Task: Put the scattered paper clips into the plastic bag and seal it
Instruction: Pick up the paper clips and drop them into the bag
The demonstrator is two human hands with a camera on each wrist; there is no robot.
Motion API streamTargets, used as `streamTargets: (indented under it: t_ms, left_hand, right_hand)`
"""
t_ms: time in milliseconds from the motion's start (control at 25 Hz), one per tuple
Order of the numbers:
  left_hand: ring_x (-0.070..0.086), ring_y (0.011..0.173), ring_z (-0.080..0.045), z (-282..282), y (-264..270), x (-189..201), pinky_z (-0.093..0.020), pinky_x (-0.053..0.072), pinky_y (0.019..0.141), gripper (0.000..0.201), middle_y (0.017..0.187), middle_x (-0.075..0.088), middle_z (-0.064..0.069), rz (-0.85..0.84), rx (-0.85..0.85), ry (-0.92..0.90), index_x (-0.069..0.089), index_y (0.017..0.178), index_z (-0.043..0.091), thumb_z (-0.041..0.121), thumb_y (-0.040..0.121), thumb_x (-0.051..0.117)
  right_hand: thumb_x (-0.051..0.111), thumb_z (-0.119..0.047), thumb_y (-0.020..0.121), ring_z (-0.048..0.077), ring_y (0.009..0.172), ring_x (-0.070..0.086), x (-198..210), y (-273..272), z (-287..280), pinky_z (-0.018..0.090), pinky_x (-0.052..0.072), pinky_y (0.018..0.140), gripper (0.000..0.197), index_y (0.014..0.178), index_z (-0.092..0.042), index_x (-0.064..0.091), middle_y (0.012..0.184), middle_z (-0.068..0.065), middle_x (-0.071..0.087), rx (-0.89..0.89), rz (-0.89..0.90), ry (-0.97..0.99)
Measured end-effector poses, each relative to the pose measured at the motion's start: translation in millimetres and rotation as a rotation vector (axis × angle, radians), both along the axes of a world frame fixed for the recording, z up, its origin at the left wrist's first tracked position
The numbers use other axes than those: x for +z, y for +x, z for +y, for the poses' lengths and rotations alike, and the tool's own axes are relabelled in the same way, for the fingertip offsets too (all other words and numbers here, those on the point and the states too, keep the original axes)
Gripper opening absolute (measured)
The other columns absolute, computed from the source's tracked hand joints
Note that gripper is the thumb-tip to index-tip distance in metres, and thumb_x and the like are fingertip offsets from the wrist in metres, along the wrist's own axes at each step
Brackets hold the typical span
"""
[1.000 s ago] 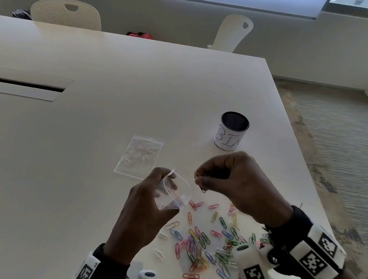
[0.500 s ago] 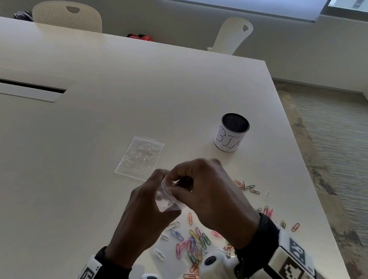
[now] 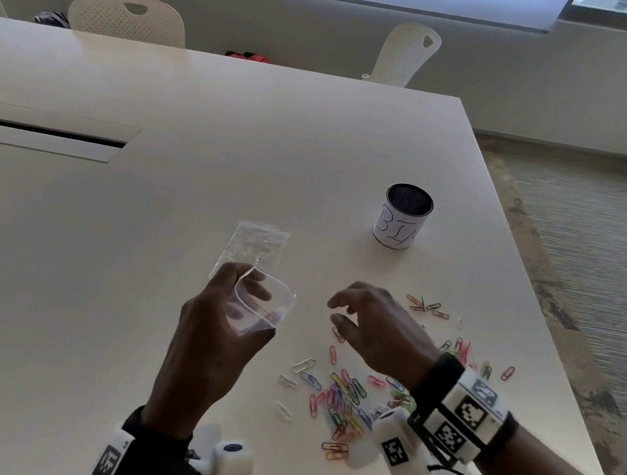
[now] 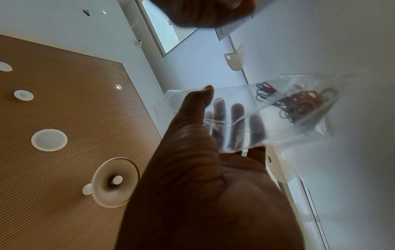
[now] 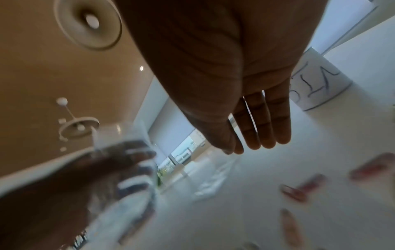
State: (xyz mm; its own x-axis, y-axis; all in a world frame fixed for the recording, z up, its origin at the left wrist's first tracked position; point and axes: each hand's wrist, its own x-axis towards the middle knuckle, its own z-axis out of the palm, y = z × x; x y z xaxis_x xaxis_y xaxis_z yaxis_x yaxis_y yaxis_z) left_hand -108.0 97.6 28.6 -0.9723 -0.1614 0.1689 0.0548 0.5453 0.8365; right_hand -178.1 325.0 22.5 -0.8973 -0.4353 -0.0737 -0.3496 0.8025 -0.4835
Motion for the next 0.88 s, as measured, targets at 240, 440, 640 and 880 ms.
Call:
streamTargets:
  t_ms: [240,440,640,880]
  left_hand:
    - [0.072,0.087,-0.018,-11.0,18.9,6.3,-0.042,0.062,0.072,0.043,0.101,0.074,0.017,-0.007,0.038,-0.002,0.059,0.111,0.034,0.036,0.078,0.086]
    - [0.072,0.088,-0.014,-13.4,29.2,5.0,-0.038,0.062,0.074,0.045,0.100,0.074,0.017,-0.005,0.040,-0.020,0.059,0.112,0.035,0.030,0.078,0.089]
    - [0.072,0.086,-0.014,-13.3,37.3,5.7,-0.036,0.062,0.075,0.041,0.099,0.074,0.016,0.016,0.026,-0.002,0.060,0.110,0.034,0.035,0.079,0.086]
    - [0.073,0.085,-0.017,-15.2,45.4,2.8,-0.041,0.063,0.071,0.040,0.100,0.074,0.017,-0.010,0.025,0.015,0.058,0.109,0.034,0.035,0.079,0.085]
  right_hand:
    - [0.043,-0.020,0.108,0.018,0.108,0.054,-37.1,19.1,-13.8,0.030,0.053,0.094,0.025,0.120,-0.009,0.062,0.117,0.006,0.056,0.047,-0.028,0.237]
    - [0.059,-0.067,0.089,0.021,0.110,0.051,-33.6,56.0,-36.9,0.040,0.055,0.092,0.065,0.137,-0.023,0.052,0.126,0.003,0.053,0.270,-0.041,0.307]
    - [0.052,-0.030,0.106,0.019,0.100,0.054,-39.7,62.8,-37.2,0.036,0.055,0.080,0.014,0.112,-0.022,0.062,0.115,0.001,0.058,0.332,0.040,0.240]
    - [0.056,-0.044,0.102,0.018,0.119,0.056,-35.4,54.5,-7.2,0.034,0.057,0.093,0.035,0.131,-0.026,0.059,0.132,0.000,0.056,0.220,0.087,0.217]
